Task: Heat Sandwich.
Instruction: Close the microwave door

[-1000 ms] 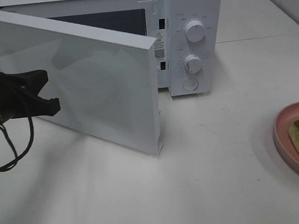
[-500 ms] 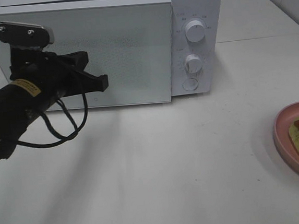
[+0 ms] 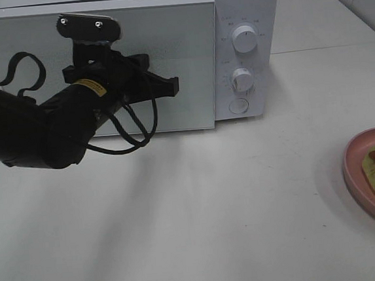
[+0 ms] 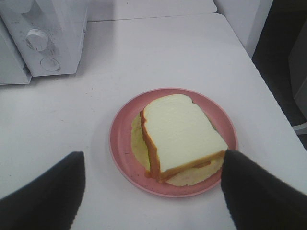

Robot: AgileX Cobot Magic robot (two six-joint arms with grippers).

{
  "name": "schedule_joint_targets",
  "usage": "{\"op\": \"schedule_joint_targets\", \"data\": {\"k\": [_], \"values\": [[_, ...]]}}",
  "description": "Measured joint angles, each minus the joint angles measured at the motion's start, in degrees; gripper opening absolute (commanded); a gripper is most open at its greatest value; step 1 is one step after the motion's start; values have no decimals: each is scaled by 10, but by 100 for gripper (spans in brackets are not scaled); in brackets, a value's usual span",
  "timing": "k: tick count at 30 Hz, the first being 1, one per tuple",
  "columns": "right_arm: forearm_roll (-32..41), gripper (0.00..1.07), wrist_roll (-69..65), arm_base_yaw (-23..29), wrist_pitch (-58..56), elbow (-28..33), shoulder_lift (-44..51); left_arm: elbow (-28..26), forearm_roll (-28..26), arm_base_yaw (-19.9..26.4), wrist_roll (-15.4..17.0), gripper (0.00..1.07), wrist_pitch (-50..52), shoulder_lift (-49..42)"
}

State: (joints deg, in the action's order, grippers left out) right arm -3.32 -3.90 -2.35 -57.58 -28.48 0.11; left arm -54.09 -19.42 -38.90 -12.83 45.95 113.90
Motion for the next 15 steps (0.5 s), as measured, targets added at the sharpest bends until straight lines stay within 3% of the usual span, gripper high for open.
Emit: {"op": "schedule_joint_targets", "data": {"k": [9,15], "values": [[0,77,0,0,0,0,0,-72,-31,-7,-34,0,-45,39],[0,77,0,0,0,0,0,-87,-28,-11,-43,0,-68,45]]}}
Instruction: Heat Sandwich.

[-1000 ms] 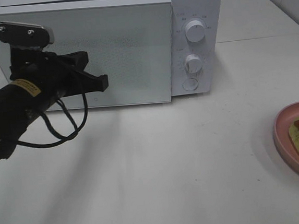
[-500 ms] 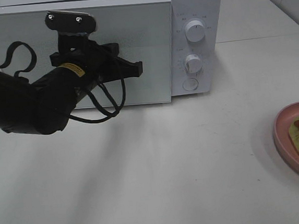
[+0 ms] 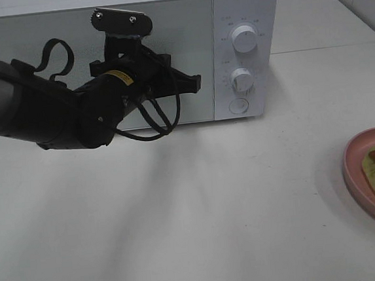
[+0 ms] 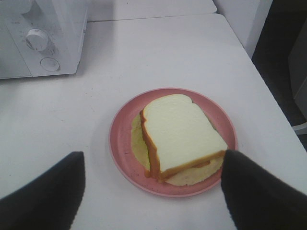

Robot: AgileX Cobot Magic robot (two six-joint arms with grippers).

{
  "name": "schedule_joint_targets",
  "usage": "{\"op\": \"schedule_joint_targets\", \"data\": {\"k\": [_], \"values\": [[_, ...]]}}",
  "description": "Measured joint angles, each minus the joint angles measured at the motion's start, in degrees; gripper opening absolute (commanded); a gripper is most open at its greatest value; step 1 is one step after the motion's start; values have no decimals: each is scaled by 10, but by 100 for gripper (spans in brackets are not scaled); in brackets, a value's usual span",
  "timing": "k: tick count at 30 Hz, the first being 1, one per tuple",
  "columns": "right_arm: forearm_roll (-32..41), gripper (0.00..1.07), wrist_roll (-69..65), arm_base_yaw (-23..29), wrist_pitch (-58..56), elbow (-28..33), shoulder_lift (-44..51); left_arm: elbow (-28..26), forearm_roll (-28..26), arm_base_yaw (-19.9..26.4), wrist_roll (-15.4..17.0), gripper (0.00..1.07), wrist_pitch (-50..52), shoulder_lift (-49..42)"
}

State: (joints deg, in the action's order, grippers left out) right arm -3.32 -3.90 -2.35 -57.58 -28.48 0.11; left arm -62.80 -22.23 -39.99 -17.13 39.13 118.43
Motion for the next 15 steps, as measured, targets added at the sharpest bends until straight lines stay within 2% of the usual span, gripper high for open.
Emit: {"op": "schedule_joint_targets", "data": {"k": [8,14,15], "values": [[0,77,1,0,0,0,0,33,-22,0,0,0,2,-28],[0,77,1,-1,0,0,0,113,-35,-15,0,0,-5,-74],[0,77,1,-1,0,0,0,122,-35,-17,0,7,-19,-82]]}}
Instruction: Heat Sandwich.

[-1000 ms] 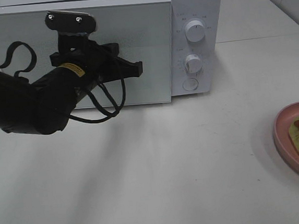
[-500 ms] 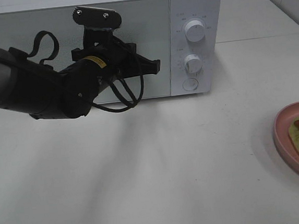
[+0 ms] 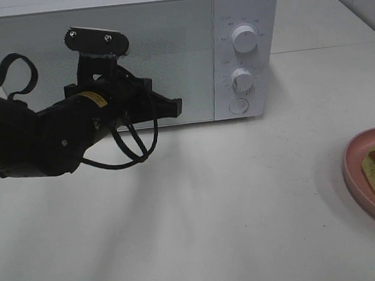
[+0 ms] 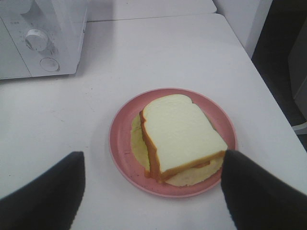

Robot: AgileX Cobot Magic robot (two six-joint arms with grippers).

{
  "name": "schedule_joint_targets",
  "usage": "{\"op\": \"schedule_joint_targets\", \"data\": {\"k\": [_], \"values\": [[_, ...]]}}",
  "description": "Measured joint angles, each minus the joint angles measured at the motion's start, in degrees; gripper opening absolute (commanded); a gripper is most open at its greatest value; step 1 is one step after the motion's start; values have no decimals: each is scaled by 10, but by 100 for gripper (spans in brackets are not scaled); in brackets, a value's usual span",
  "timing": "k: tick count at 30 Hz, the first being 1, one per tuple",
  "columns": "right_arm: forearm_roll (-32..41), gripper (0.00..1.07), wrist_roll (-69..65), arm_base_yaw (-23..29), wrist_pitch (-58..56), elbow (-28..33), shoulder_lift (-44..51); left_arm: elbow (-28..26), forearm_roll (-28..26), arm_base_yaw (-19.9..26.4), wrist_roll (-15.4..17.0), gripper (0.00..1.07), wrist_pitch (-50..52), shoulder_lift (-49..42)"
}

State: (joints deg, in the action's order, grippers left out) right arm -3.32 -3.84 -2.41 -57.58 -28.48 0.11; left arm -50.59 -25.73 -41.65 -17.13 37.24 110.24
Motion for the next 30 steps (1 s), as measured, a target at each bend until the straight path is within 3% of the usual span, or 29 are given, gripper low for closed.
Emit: {"op": "schedule_joint_targets", "data": {"k": [1,2,5,6,20,25,27,30], "values": [[0,77,0,0,0,0,0,10,1,-2,0,31,-42,-15],[0,77,0,0,0,0,0,10,1,-2,0,31,-42,-15],[0,77,0,0,0,0,0,17,1,-2,0,93,-121,-41],[0,77,0,0,0,0,0,17,1,-2,0,99,-166,-57],[0,77,0,0,0,0,0,17,41,6,-26,97,-451,-168],[0,77,0,0,0,0,0,18,45,50,-28,97,-579,-209],[0,77,0,0,0,0,0,18,45,93,-26,97,-658,-233],[0,77,0,0,0,0,0,18,46,127,-26,97,-700,-247]]}}
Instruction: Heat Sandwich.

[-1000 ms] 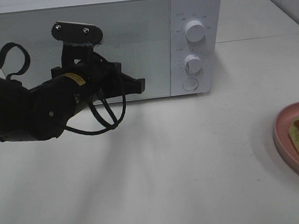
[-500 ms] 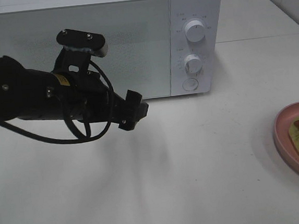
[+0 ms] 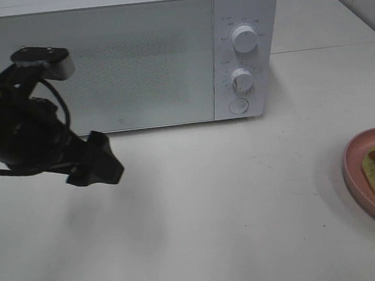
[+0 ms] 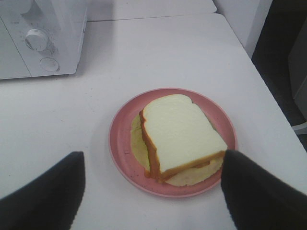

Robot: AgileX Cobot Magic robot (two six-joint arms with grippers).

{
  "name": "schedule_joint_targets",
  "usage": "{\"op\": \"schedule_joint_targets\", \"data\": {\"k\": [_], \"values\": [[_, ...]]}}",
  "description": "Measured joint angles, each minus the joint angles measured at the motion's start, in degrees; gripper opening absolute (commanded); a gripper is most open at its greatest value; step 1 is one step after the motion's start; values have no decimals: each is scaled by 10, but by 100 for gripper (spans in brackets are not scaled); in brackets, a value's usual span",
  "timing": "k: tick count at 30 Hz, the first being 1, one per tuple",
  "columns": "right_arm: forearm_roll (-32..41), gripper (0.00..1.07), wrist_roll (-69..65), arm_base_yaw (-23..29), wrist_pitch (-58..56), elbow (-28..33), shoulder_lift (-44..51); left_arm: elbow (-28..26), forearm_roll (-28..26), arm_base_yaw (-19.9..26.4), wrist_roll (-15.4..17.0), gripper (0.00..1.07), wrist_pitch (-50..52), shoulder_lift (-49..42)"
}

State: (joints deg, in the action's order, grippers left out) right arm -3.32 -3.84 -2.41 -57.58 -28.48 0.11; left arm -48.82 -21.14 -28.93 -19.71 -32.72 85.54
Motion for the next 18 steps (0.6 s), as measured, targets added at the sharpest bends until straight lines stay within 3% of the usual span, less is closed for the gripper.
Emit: {"op": "schedule_joint_targets", "data": {"k": [3,5,7,10,12,13,15,18], "values": [[0,77,0,0,0,0,0,0,1,70,2,97,-75,-31],[0,77,0,0,0,0,0,0,1,86,2,97,-89,-38],[0,77,0,0,0,0,0,0,1,142,2,97,-135,-64],[0,77,0,0,0,0,0,0,3,175,6,97,-160,-81],[0,77,0,0,0,0,0,0,18,225,30,97,-187,-106],[0,77,0,0,0,0,0,0,18,225,30,97,-187,-106],[0,77,0,0,0,0,0,0,39,272,62,97,-210,-132],[0,77,0,0,0,0,0,0,54,293,79,97,-226,-148]]}}
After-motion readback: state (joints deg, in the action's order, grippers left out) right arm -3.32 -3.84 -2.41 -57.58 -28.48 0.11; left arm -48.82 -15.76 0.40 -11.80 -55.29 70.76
